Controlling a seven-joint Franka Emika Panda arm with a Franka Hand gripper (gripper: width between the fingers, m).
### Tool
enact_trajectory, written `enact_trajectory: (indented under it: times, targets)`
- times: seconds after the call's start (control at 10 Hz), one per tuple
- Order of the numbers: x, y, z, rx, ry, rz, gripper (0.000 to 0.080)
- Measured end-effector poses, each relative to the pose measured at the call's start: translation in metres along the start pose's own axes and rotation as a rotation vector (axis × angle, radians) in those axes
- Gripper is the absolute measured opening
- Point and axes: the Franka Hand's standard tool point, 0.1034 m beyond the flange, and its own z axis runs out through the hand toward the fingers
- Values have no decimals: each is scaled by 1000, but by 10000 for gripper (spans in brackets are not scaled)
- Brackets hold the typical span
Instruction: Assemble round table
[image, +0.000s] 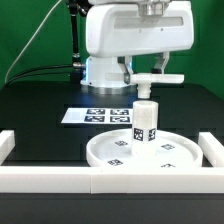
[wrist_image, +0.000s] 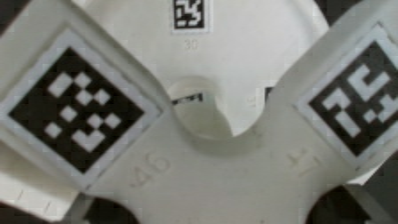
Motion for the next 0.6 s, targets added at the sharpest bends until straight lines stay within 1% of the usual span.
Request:
enact_trajectory:
  times: [0.4, 0.6]
  targets:
    - [1, 2, 0, -1, 2, -13, 447]
    - [10, 5, -3, -6, 12, -19, 447]
